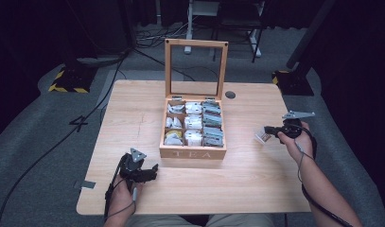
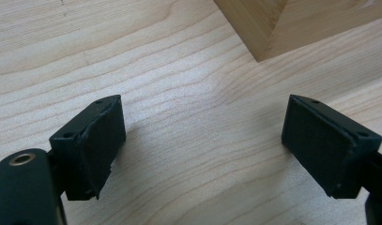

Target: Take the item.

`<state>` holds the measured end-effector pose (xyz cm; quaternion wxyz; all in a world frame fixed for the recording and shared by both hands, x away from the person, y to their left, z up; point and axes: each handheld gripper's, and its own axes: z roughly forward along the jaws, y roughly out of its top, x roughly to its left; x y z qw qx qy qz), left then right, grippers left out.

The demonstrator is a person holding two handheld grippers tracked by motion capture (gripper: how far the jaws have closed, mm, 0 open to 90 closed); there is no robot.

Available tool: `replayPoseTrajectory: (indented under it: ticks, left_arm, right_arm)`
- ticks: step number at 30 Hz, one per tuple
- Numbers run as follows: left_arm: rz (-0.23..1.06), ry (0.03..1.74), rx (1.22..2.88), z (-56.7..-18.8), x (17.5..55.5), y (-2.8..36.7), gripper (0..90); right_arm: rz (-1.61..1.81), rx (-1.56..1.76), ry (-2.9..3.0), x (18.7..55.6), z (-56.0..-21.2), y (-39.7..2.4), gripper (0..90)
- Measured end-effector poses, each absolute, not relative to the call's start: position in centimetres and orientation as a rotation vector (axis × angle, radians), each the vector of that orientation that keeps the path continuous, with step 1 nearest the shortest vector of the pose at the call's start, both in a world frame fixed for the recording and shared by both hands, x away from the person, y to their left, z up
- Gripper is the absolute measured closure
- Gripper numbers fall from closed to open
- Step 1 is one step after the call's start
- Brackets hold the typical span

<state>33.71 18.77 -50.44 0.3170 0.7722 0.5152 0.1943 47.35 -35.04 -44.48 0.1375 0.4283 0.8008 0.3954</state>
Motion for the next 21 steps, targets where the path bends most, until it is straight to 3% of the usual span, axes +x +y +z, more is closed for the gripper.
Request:
replayPoseTrajectory:
  ticks: [18,21]
  left_arm:
    - [0.512,1.356,2.033,-50.44,33.71,18.77,14.5]
    - [0.512,1.356,2.032,-50.45,33.71,18.77,14.5]
  right_arm:
    - [1.083,1.325,2.332,47.99,-45.27,-35.22,89.7]
    - [1.074,1.337,2.343,48.08,-45.38,-35.28,83.6]
